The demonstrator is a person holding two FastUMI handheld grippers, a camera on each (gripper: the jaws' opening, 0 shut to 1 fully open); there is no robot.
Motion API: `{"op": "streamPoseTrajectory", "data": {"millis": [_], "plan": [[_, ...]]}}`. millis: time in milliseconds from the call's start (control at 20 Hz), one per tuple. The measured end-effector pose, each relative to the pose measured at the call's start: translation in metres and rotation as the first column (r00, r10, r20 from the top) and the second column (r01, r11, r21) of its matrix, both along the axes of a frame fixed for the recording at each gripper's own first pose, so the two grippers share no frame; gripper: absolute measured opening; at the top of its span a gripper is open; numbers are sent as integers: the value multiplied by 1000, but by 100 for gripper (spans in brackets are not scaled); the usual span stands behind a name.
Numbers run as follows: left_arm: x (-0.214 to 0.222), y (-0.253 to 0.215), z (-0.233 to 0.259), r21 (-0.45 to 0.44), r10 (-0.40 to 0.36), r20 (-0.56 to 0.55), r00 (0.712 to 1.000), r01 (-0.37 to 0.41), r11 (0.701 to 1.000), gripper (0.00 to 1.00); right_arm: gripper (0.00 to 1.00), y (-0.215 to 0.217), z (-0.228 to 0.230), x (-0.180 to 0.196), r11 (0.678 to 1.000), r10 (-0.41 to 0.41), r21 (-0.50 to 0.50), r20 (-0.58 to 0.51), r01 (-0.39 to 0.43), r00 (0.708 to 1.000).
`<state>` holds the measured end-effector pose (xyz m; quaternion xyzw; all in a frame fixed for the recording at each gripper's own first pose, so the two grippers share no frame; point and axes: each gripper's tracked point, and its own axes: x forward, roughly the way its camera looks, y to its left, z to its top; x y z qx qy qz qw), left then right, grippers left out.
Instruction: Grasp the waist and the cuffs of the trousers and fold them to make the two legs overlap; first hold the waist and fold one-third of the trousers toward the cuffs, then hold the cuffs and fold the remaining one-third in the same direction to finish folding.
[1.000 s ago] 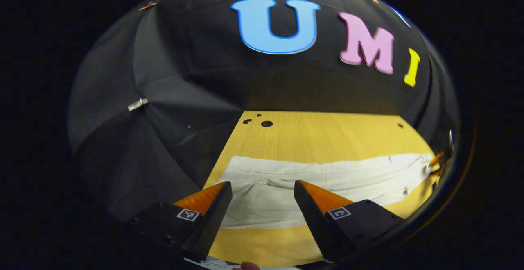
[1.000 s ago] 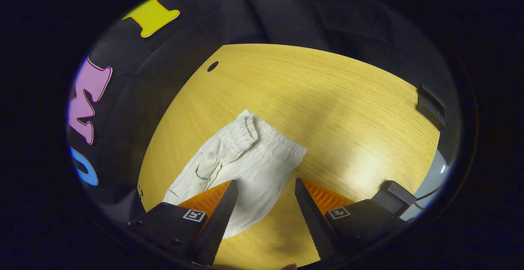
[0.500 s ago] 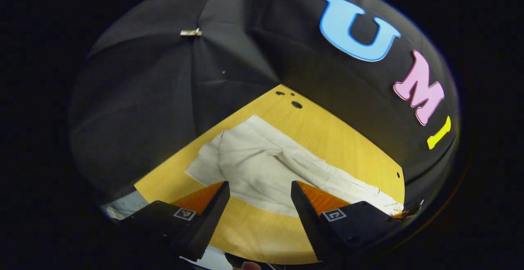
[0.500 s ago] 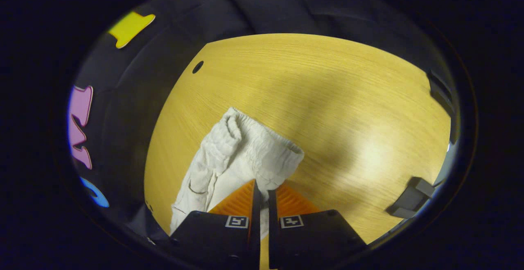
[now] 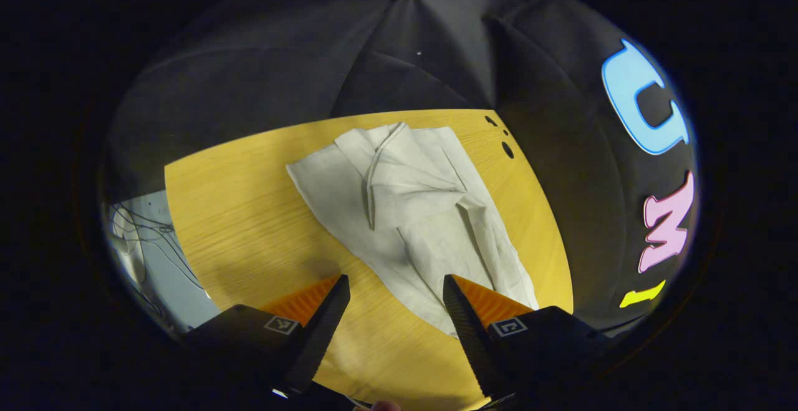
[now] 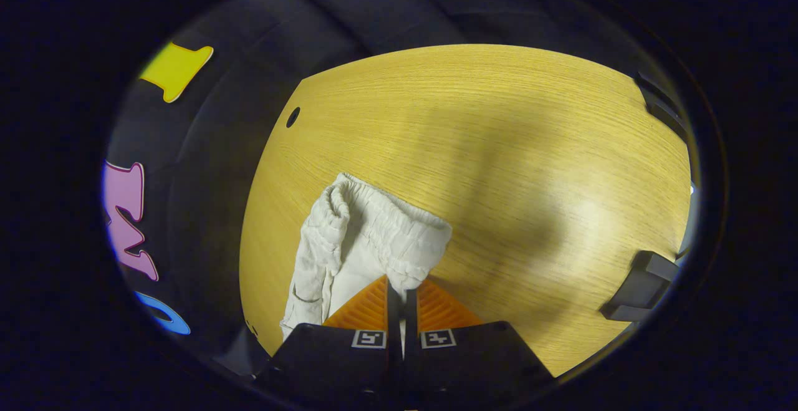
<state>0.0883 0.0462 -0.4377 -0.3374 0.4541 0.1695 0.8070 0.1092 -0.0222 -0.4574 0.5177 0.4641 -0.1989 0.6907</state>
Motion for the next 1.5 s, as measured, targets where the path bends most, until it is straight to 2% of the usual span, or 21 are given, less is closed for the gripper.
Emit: {"op": "streamPoseTrajectory", "data": {"millis": [50, 150, 500, 550, 600, 700, 750, 950, 1150, 1300, 1500], "plan": [[8, 0, -2, 5, -4, 10, 1000, 4, 1000, 96, 5, 0, 0, 0, 1000, 2, 3, 4, -2, 1000], [21, 0, -4, 27, -23, 13, 1000, 23, 999, 93, 5, 1, 0, 1, 1000, 1, 11, 7, -1, 1000], [62, -6, -15, 90, -60, 13, 998, 58, 994, 96, 6, 2, -4, 4, 1000, -9, 13, 6, 9, 1000], [59, -2, -23, 114, -56, -28, 998, 58, 992, 90, 5, 3, -4, 4, 1000, -11, 13, 5, 10, 1000], [53, 4, -28, 138, -51, -74, 996, 61, 988, 64, 5, 2, -5, 4, 1000, -14, 11, 5, 14, 1000], [59, 4, -27, 79, -39, -44, 998, 42, 996, 11, 5, 3, -5, 4, 1000, -18, 1, 6, 18, 1000], [59, 4, -26, 60, -28, -27, 999, 29, 998, 7, 5, 3, -5, 4, 1000, -14, -4, 9, 14, 1000], [55, 2, -28, -20, 8, 13, 1000, -8, 1000, 6, 5, -2, 8, 7, 998, -57, -16, 70, 58, 996], [50, -6, -28, -22, -31, 25, 999, 32, 999, 6, 5, -16, 36, 4, 994, -81, -61, 154, 91, 985], [31, -27, -30, -30, -61, 37, 997, 62, 998, 6, 5, -26, 70, 0, 988, -37, -135, 229, 69, 973], [24, -39, -31, -51, -86, 30, 996, 87, 995, 6, 5, -31, 114, 3, 958, 116, -285, 310, -24, 944]]}}
